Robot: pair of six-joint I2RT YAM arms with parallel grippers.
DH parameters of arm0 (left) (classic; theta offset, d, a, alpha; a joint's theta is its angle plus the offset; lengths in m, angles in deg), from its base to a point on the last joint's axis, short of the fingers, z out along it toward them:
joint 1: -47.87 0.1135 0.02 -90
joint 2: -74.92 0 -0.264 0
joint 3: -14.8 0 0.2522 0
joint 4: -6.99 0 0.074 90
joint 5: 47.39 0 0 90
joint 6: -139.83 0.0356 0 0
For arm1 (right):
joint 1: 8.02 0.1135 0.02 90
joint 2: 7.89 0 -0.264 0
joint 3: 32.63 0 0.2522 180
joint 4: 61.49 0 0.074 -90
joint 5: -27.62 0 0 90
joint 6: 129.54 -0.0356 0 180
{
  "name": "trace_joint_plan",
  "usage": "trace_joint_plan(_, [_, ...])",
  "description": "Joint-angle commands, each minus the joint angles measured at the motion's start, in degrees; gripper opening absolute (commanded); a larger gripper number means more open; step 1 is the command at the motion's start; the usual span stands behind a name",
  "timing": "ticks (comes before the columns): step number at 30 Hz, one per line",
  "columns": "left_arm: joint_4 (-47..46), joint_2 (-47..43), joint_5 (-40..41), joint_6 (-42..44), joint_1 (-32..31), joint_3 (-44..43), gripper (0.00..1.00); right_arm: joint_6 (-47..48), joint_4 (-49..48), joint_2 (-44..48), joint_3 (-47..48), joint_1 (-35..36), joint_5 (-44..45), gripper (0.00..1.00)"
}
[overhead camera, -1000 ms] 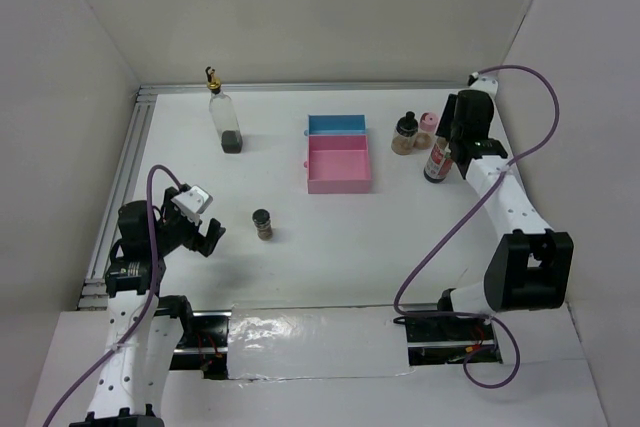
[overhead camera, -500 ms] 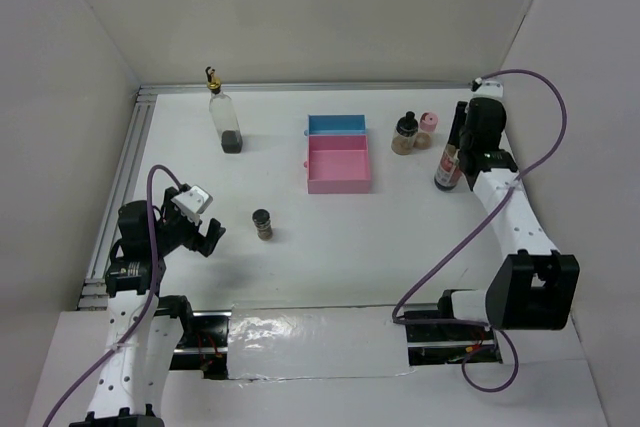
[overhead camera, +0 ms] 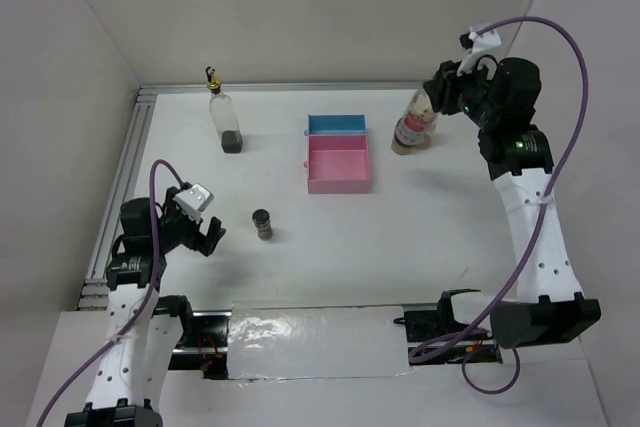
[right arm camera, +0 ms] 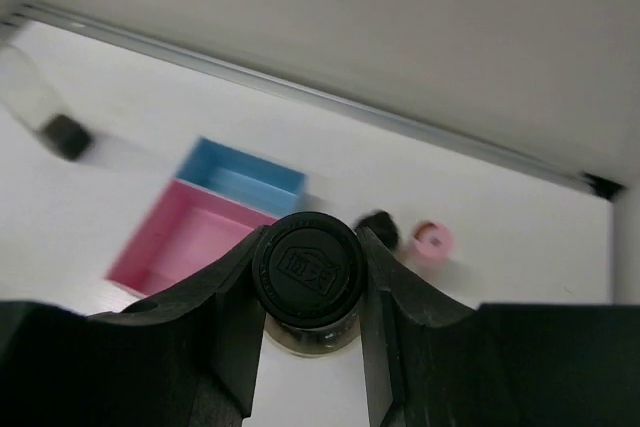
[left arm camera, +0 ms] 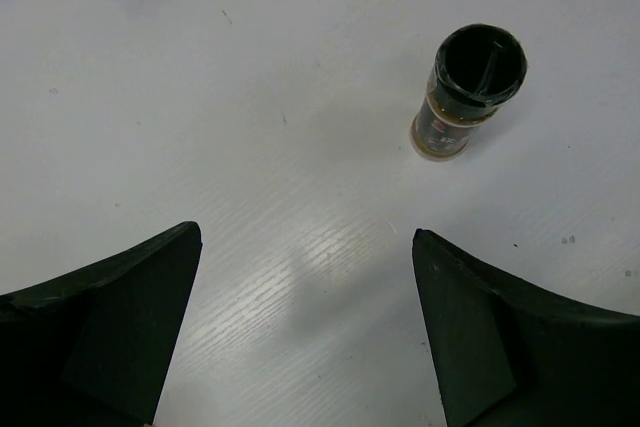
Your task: Organize the condiment bottles
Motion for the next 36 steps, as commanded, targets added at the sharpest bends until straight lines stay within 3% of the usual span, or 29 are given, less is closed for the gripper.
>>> trace_joint_plan(1, [-1.1, 1.5, 1.0, -0.8, -0.1, -3.1, 0.99, -6.5, -12.1, -4.2, 4.1, 4.4, -9.3, 0.00])
trace_joint_plan(7, [-0.6, 4.9, 0.9, 0.8, -0.1, -7.4, 0.99, -8.7, -23.0, -14.6, 10.6, 13.7, -1.6, 0.00])
trace_joint_plan(11, [0.6, 8.3, -0.7, 0.9, -0.1, -10.7, 0.99, -6.1, -22.1, -26.2, 20.5, 18.2, 3.1, 0.00])
trace_joint_plan(16, [0.8, 11.6, -1.0, -1.1, -0.1, -13.1, 0.99, -5.5, -25.2, -30.0, 19.7, 18.3, 6.4, 0.00])
trace_joint_plan(27, [0.4, 17.3, -1.9, -2.1, -0.1, -16.4, 1.00, -6.6, -28.7, -38.9, 25.4, 15.9, 1.7, 0.00])
trace_joint_plan(36, [-0.6, 18.5, -3.1, -2.0, -0.1, -16.6, 0.99, -6.9, -31.0, -43.0, 23.2, 15.0, 2.0, 0.00])
